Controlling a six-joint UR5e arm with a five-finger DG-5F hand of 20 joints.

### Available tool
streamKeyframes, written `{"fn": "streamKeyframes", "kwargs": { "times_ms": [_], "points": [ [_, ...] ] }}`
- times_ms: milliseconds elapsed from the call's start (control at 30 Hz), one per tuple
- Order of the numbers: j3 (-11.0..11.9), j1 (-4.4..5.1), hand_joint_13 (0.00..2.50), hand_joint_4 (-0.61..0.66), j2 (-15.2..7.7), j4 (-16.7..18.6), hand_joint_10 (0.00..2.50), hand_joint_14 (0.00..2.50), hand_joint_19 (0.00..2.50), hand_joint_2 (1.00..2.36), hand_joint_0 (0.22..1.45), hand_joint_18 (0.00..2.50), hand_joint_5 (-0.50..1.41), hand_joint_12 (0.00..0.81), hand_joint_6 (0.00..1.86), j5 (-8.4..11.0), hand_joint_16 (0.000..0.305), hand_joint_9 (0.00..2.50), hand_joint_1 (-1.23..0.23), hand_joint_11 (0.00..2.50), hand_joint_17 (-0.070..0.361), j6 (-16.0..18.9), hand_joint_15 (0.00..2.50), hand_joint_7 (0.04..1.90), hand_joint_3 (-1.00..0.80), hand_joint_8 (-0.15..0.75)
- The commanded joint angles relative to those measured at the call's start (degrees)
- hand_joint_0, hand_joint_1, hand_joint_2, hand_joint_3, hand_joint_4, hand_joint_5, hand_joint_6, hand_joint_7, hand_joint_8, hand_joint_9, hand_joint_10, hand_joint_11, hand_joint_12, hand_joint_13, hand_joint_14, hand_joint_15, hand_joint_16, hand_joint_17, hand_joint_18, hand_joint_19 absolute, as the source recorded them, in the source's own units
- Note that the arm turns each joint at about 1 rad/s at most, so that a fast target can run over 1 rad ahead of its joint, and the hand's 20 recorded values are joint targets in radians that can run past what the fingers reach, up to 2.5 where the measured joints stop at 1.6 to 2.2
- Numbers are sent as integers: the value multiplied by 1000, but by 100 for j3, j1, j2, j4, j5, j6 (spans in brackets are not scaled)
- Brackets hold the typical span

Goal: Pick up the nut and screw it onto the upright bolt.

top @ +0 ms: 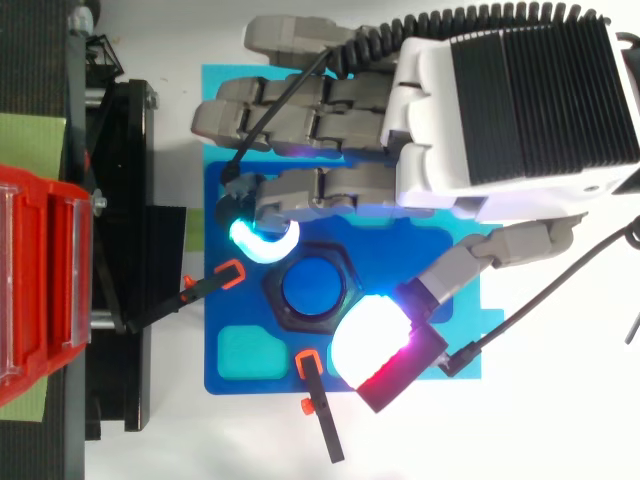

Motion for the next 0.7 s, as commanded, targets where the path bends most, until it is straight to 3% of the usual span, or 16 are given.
{"fn": "streamKeyframes", "kwargs": {
  "times_ms": [0, 533, 667],
  "points": [
    [-24, -24, 9, 259, 0, 8, 0, 0, 0, 1000, 482, 0, -139, 345, 504, -44, 47, 163, -152, 0, 105, 6, 0, 985, -500, 241],
    [-24, -138, 382, 231, 9, 8, 0, 0, 0, 1000, 519, 59, -26, 297, 501, -140, 34, 625, -329, 0, 76, -2, 0, 1375, -500, 272],
    [-24, -182, 444, 199, 9, 8, 0, 0, 0, 1000, 522, 116, 4, 287, 540, -211, 31, 701, -335, 0, 70, -2, 0, 1303, -500, 269]
  ]
}}
